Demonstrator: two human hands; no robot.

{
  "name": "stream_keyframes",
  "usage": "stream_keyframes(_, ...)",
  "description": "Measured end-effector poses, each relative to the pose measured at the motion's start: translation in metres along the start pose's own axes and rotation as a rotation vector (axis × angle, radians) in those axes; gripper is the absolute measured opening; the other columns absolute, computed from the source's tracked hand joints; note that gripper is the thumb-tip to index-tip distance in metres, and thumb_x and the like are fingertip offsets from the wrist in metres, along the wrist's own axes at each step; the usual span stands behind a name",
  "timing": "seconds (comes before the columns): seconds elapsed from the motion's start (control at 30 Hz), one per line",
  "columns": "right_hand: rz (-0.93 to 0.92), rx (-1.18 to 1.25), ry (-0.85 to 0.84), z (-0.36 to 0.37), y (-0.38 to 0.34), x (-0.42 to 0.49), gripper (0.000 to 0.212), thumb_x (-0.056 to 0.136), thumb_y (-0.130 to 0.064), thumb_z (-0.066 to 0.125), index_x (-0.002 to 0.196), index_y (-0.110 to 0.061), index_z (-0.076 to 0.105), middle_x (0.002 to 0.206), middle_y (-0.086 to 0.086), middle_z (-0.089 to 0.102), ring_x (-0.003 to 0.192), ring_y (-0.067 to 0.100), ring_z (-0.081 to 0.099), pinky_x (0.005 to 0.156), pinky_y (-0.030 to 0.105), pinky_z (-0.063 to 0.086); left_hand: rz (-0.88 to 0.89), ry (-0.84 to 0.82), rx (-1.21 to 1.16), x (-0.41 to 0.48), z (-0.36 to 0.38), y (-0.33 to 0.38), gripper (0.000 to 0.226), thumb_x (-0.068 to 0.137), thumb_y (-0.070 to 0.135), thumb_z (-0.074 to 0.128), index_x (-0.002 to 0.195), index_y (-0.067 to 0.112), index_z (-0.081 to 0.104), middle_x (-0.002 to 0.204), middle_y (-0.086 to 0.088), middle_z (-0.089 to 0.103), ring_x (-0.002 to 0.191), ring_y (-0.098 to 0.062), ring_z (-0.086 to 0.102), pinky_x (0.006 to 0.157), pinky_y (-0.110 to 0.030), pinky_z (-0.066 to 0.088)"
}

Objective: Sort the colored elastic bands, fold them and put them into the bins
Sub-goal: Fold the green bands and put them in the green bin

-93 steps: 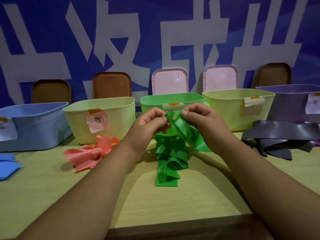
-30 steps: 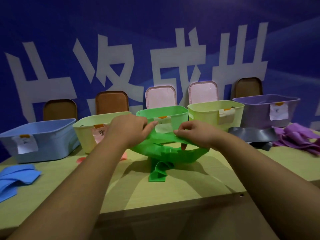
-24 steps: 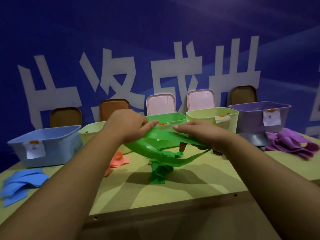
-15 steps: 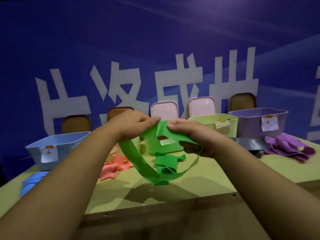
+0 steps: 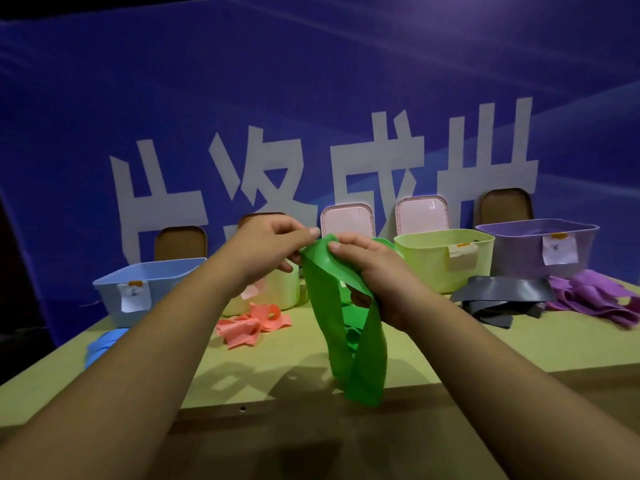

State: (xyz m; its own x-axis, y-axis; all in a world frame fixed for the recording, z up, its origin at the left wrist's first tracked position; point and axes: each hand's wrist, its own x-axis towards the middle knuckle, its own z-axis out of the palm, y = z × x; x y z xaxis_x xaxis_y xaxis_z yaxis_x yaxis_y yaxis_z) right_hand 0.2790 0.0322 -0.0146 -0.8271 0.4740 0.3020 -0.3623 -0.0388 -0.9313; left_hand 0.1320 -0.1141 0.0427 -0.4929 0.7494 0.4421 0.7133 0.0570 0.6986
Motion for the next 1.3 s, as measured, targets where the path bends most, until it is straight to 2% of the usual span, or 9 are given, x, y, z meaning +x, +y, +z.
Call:
stream_keyframes(0.1, -0.025, -0.013, 0.016, 0.005, 0.003, 0.000, 0.023, 0.102, -0.024, 0.071, 0.123, -0.014, 0.077, 0.114, 0.017, 0.080, 0.102, 0.034, 0.077, 0.095, 0.048, 0.061, -0.022, 0.006, -0.003, -0.001, -0.005, 0.003, 0.013, 0.100, 0.033, 0.075, 0.103, 0.023, 0.082, 0.094, 0.003, 0.080, 0.088, -0.014, 0.077, 0.078, -0.030, 0.066)
stream_keyframes(0.2, -0.046, -0.040, 0.030, 0.009, 0.003, -0.001, 0.020, 0.102, -0.025, 0.072, 0.119, -0.016, 0.078, 0.111, 0.015, 0.080, 0.105, 0.036, 0.077, 0.096, 0.049, 0.062, -0.031, 0.004, 0.003, -0.002, -0.010, 0.007, 0.011, 0.099, 0.030, 0.077, 0.102, 0.022, 0.083, 0.093, 0.003, 0.081, 0.086, -0.013, 0.077, 0.077, -0.029, 0.066)
stream_keyframes(0.37, -0.078, -0.189, 0.140, 0.015, 0.005, -0.005, 0.014, 0.101, -0.029, 0.072, 0.104, -0.019, 0.081, 0.098, 0.008, 0.082, 0.094, 0.031, 0.079, 0.087, 0.045, 0.062, -0.012, 0.028, 0.057, -0.003, -0.015, 0.017, 0.012, 0.101, 0.031, 0.073, 0.101, 0.022, 0.081, 0.089, 0.007, 0.080, 0.082, -0.008, 0.077, 0.077, -0.029, 0.066)
stream_keyframes(0.57, -0.086, -0.357, 0.152, 0.022, 0.014, -0.013, 0.023, 0.102, -0.036, 0.069, 0.089, -0.018, 0.073, 0.077, 0.000, 0.071, 0.067, 0.015, 0.067, 0.063, 0.037, 0.056, 0.041, 0.046, 0.170, -0.003, -0.018, 0.028, 0.011, 0.103, 0.031, 0.070, 0.101, 0.024, 0.078, 0.094, 0.001, 0.078, 0.091, -0.020, 0.076, 0.083, -0.038, 0.067)
stream_keyframes(0.67, -0.092, -0.376, 0.123, 0.022, 0.019, -0.017, 0.025, 0.104, -0.035, 0.068, 0.092, -0.013, 0.070, 0.073, 0.000, 0.066, 0.067, 0.016, 0.064, 0.069, 0.041, 0.061, 0.065, 0.058, 0.240, -0.003, -0.020, 0.033, 0.010, 0.104, 0.030, 0.069, 0.102, 0.024, 0.077, 0.093, 0.002, 0.077, 0.086, -0.017, 0.076, 0.080, -0.035, 0.067)
stream_keyframes(0.83, -0.094, -0.473, 0.113, 0.019, 0.019, -0.019, 0.026, 0.104, -0.037, 0.067, 0.100, -0.011, 0.071, 0.088, 0.009, 0.076, 0.086, 0.029, 0.074, 0.092, 0.052, 0.064, 0.070, 0.069, 0.229, -0.006, -0.022, 0.044, 0.009, 0.105, 0.026, 0.067, 0.100, 0.023, 0.074, 0.090, 0.002, 0.078, 0.082, -0.013, 0.078, 0.074, -0.028, 0.066)
stream_keyframes(1.0, -0.162, -0.644, 0.175, 0.015, 0.017, -0.016, 0.033, 0.100, -0.055, 0.066, 0.094, -0.022, 0.070, 0.088, 0.000, 0.078, 0.084, 0.018, 0.076, 0.088, 0.053, 0.063, 0.139, 0.077, 0.232, -0.010, -0.027, 0.054, 0.010, 0.105, 0.024, 0.066, 0.098, 0.025, 0.073, 0.090, 0.003, 0.076, 0.079, -0.005, 0.076, 0.065, -0.017, 0.061)
stream_keyframes(1.17, -0.221, -0.567, 0.156, 0.018, 0.008, -0.007, 0.031, 0.093, -0.062, 0.065, 0.103, -0.033, 0.068, 0.100, -0.008, 0.076, 0.096, 0.015, 0.072, 0.095, 0.053, 0.059, 0.219, 0.097, 0.251, -0.011, -0.036, 0.066, 0.011, 0.106, 0.023, 0.065, 0.099, 0.025, 0.074, 0.089, 0.004, 0.076, 0.077, -0.005, 0.076, 0.068, -0.019, 0.063)
stream_keyframes(1.3, -0.152, -0.364, -0.028, 0.029, 0.001, -0.003, 0.023, 0.106, -0.037, 0.062, 0.123, -0.026, 0.072, 0.116, -0.005, 0.080, 0.110, 0.018, 0.075, 0.108, 0.053, 0.055, 0.239, 0.099, 0.237, -0.012, -0.044, 0.076, 0.012, 0.107, 0.022, 0.064, 0.099, 0.026, 0.072, 0.090, 0.003, 0.076, 0.077, -0.004, 0.076, 0.064, -0.016, 0.060)
